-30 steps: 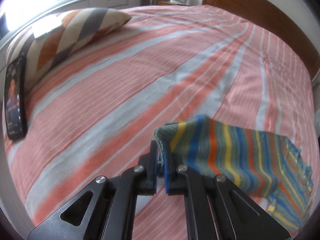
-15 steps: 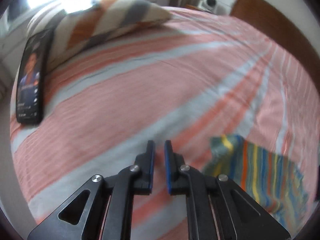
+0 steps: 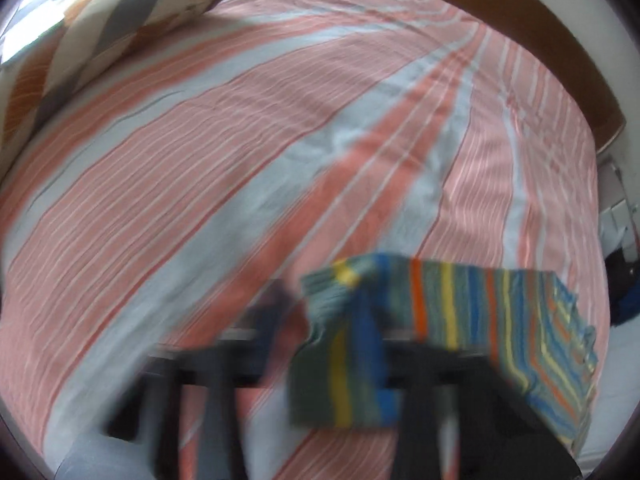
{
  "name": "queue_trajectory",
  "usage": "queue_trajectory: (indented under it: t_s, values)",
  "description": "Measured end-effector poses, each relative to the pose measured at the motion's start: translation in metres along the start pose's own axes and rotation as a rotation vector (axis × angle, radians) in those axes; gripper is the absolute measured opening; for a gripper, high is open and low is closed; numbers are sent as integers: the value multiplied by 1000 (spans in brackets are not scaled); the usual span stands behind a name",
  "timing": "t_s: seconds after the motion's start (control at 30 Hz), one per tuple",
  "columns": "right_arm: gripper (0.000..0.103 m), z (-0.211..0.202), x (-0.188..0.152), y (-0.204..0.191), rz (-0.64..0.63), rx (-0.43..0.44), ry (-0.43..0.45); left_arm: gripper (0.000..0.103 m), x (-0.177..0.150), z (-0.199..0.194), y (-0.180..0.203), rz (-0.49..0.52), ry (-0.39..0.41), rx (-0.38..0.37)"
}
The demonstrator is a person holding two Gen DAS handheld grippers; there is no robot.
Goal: Fold small clothes
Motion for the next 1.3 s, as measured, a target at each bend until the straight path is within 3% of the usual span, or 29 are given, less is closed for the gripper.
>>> queue_trajectory:
  t_s: [0.1,0.2,0.27,0.3,0.37,0.4,0.47,0.57,0.63,0.7,0.8,0.9,1.0,1.03,1.07,1.1,1.13,1.17,1.3]
  values:
    - [55,1,0,0,-1,-7,-3,3,11,-8,-11,1,94,102]
    - [55,3,1,0,-9,-13,-6,3,6,1,-18,13,79,132]
    - [55,4,0,0,-14,-13,-8,15,3,0,-17,59,88,161]
    - [55,4,0,0,-15,-12,-8,30,2,-5,-18,71,95,178]
    - [55,2,1,1,-9,-10,-2,43,0,-24,-22,94,126,225]
    - [55,0,2,3,-3,-14,4,52,-5,-38,-21,119,148,218]
    - [55,-5,6,10,14,-28,22,55,-23,-66,-13,193,158,144]
    - [62,-20,15,21,26,-45,46,65,-89,-110,10,320,66,-37]
    - [64,-28,17,19,12,-16,27,77,-155,-139,29,415,-29,-171]
    - [64,-29,14,10,-20,39,-29,79,-227,-158,41,520,-118,-235]
    - [64,-23,1,-1,-63,76,-122,79,-296,-158,46,599,-203,-227]
    - [63,-11,-12,-1,-64,73,-188,79,-324,-149,46,629,-211,-188]
    - [61,3,-22,-1,-39,78,-215,79,-330,-148,50,660,-187,-165]
    - [47,12,-27,-1,-34,75,-237,78,-331,-148,51,663,-186,-165]
    - [19,15,-31,-2,-34,77,-247,74,-333,-149,52,661,-190,-169]
    - [3,17,-33,-3,-34,83,-255,57,-334,-148,53,659,-200,-178]
    - [5,18,-35,-4,-30,91,-263,25,-342,-151,54,657,-226,-205]
    - [4,15,-35,-4,-22,90,-261,5,-349,-153,57,656,-272,-244]
    - [4,-15,-24,3,-26,71,-240,0,-353,-168,57,689,-277,-264]
Point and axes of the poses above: each gripper's, at about its wrist camera, not at the fingertips, and z roughly the way its jaws point, y to its right, x to its top, the point moved 9 cm from there along z, roughly the way its jaws point, and after that the axes turned 7 degrees about y, right-handed, at the moved point
